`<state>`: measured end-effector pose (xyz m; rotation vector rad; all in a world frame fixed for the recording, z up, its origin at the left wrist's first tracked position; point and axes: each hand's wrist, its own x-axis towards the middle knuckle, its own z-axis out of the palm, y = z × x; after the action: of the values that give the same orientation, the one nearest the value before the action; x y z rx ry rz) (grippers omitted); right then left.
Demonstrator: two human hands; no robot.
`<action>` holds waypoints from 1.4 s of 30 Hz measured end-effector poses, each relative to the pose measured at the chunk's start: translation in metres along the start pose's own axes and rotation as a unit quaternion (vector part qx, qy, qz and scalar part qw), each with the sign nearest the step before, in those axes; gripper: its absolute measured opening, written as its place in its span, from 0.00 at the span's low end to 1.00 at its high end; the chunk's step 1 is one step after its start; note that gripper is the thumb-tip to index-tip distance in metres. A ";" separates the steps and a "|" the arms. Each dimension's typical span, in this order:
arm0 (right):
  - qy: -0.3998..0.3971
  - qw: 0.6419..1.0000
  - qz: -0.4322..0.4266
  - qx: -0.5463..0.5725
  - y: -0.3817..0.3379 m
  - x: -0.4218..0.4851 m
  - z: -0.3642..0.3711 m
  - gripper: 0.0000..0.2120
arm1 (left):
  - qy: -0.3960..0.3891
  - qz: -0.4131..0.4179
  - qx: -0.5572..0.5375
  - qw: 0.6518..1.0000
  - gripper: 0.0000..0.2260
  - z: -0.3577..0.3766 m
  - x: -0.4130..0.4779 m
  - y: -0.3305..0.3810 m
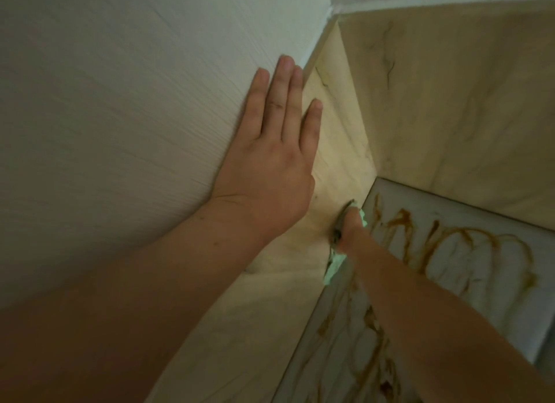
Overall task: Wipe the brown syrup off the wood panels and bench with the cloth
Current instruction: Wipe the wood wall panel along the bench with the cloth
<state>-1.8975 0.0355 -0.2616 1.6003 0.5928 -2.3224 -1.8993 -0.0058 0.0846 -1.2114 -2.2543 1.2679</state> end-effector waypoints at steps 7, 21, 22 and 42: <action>0.006 0.993 -0.114 -0.011 -0.075 -0.125 0.041 0.35 | -0.031 -0.003 -0.017 0.999 0.32 -0.012 0.001 0.000; -0.208 0.967 -0.145 -0.029 -0.086 -0.310 -0.064 0.24 | -0.077 -0.037 -0.471 0.878 0.19 -0.060 -0.041 -0.011; -0.217 0.963 -0.157 -0.038 -0.086 -0.324 -0.070 0.23 | -0.080 -0.053 -0.521 0.848 0.17 -0.066 -0.053 -0.011; -0.064 0.517 -0.493 -0.697 -0.033 -0.585 -0.137 0.23 | -0.050 -0.132 -0.964 -0.226 0.30 -0.220 -0.164 0.038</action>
<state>-1.5870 0.1182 0.2478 0.1307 2.7843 -1.1138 -1.6491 0.0009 0.2042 -0.2064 0.7764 2.1329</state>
